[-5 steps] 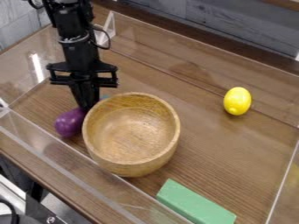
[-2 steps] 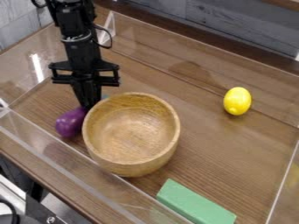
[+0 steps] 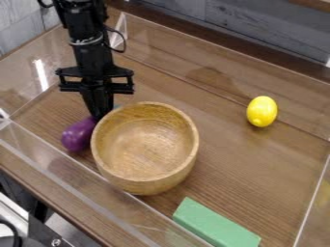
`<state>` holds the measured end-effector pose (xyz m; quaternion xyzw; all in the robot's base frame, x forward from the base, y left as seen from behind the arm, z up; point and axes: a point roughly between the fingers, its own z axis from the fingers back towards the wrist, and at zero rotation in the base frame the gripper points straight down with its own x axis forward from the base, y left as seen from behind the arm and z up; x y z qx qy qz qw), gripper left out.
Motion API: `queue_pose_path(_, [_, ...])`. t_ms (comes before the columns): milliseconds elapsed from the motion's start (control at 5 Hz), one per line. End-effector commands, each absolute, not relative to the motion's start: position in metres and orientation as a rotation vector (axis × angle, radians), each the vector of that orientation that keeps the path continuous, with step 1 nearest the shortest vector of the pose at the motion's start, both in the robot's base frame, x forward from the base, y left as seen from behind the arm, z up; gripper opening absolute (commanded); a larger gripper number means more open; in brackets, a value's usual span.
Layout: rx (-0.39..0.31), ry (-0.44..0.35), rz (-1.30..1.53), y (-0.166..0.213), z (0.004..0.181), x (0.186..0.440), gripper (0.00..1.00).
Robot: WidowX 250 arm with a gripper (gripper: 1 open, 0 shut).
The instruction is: Remove the purple eggplant from inside the brown bowl and put it on the table
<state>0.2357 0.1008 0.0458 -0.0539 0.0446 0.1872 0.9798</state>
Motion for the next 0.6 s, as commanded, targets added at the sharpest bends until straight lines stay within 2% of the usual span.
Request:
queue_pose_path(0, [-0.100,0.062,0.377,0.1012,0.0515,0.2437,0.00])
queue_pose_path(400, [-0.103,0.069,0.383,0.0997,0.0499,0.2446,0.00])
